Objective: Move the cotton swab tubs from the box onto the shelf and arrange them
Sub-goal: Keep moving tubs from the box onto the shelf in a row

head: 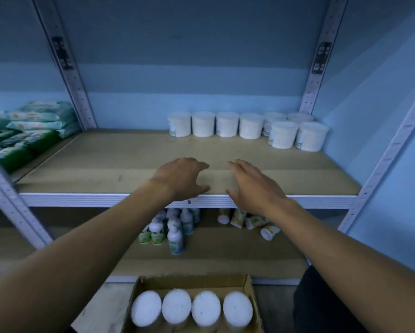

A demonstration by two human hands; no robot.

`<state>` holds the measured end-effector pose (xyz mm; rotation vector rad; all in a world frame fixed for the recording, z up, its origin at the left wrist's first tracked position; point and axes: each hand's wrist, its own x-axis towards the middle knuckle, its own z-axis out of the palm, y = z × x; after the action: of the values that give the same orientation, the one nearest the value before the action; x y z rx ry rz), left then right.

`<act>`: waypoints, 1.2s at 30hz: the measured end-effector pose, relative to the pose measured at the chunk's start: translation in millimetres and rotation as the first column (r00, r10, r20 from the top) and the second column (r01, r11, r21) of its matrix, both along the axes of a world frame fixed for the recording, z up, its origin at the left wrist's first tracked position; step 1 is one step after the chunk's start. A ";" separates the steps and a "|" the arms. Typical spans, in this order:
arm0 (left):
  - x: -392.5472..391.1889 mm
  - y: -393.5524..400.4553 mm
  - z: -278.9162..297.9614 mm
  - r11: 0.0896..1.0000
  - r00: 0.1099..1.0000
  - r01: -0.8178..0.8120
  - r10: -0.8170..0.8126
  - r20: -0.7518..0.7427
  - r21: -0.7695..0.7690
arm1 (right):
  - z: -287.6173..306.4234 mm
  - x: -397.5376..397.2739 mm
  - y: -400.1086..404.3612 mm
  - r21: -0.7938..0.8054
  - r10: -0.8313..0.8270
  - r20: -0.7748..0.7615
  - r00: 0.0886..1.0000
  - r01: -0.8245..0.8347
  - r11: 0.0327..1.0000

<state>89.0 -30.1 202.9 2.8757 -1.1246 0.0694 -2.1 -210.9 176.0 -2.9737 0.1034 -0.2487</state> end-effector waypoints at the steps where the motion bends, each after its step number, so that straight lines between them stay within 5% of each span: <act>1: -5.1 7.6 -7.1 1.000 1.000 -0.001 0.001 -0.012 -0.009 | -7.4 -3.5 8.5 -0.008 0.020 0.001 1.000 -0.020 1.000; 7: -30.1 41.1 -60.8 0.997 0.995 0.058 -0.062 -0.074 -0.056 | -58.7 -21.6 37.2 -0.081 0.019 -0.015 1.000 -0.020 0.997; 10: -39.4 45.8 -85.3 0.995 0.997 0.074 -0.073 0.016 -0.072 | -81.3 -32.7 44.9 -0.126 -0.005 0.015 1.000 0.007 0.992; 19: -61.0 36.2 -142.6 0.995 0.995 0.018 -0.008 0.101 -0.101 | -136.2 -56.1 49.7 0.012 -0.085 0.003 0.996 0.085 0.996; 30: -60.0 33.9 -221.3 1.000 0.953 0.017 -0.012 -0.304 0.013 | -206.2 -65.8 48.6 0.076 -0.120 -0.261 0.958 0.144 0.987; 36: -59.8 26.0 -259.4 0.995 0.916 0.021 0.020 -0.401 0.097 | -245.1 -64.0 50.0 0.039 -0.144 -0.386 0.911 0.172 0.984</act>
<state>29.2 -4.1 -56.4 2.7810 -1.0681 -0.5683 -66.1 -160.9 -69.0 -2.9017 0.3915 0.3164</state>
